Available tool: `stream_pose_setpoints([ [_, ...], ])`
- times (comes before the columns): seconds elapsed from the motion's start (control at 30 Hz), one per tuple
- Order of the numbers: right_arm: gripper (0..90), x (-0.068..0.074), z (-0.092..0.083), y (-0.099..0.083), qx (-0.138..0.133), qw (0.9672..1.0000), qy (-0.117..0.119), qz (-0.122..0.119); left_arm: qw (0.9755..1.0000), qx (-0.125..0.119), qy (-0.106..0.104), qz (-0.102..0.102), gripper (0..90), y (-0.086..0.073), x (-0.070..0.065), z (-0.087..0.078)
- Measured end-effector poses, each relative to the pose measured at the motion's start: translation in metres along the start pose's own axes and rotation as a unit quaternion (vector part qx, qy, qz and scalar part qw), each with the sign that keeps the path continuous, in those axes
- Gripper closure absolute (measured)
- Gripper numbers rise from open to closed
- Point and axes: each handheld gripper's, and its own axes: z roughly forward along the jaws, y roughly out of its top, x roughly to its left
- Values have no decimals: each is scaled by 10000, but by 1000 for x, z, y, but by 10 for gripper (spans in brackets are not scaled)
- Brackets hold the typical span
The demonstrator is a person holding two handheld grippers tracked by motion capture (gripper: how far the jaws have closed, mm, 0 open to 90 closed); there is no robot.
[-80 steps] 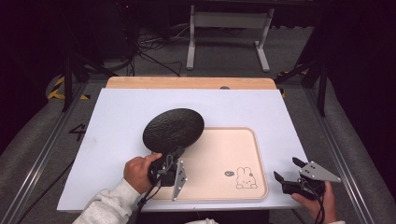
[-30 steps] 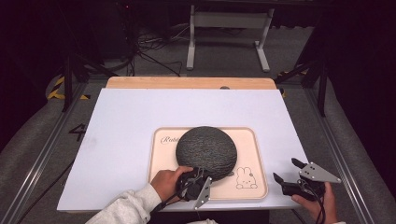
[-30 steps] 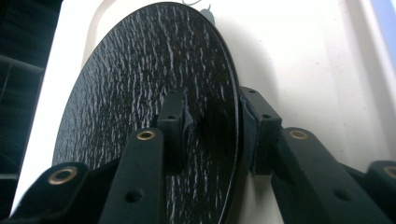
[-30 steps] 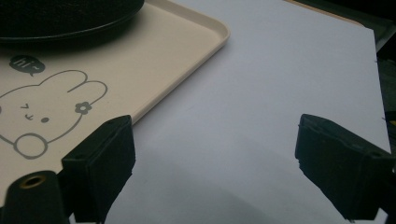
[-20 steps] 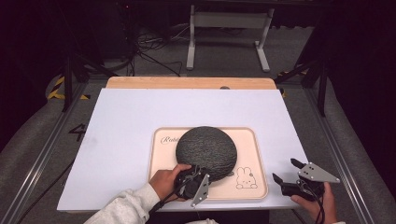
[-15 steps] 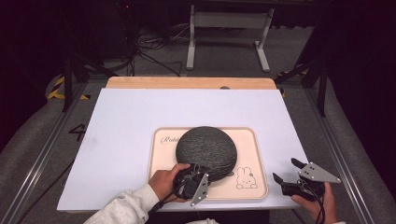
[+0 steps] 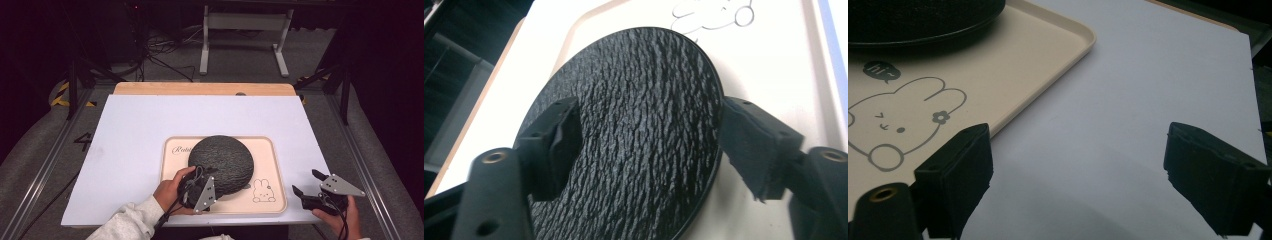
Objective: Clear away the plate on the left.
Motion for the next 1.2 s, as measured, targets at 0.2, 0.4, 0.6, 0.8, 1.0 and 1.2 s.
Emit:
stream_pose_setpoints([
  [0.2, 127, 0, 0, 0, 4, 10000, 13, -2, 9994, -156, -25, -295, 157, -3, 7, -3],
  [0.4, 128, 1, 0, 1, -18, 10000, 4, -8, 9986, -255, -16, -454, 138, -6, 14, -8],
  [0.6, 128, 1, 0, 1, -7, 10000, 4, -27, 9982, -157, 67, -575, 120, -13, 23, -10],
  [0.8, 128, 2, 0, 1, -10, 10000, 2, -35, 9970, -67, 57, -772, 117, -21, 32, -12],
  [1.0, 128, 2, 0, 0, -12, 10000, 2, -42, 9969, 1, 68, -789, 116, -27, 37, -15],
  [1.2, 128, 2, 0, 1, -18, 10000, -8, -66, 9955, 120, 86, -932, 111, -37, 43, -19],
])
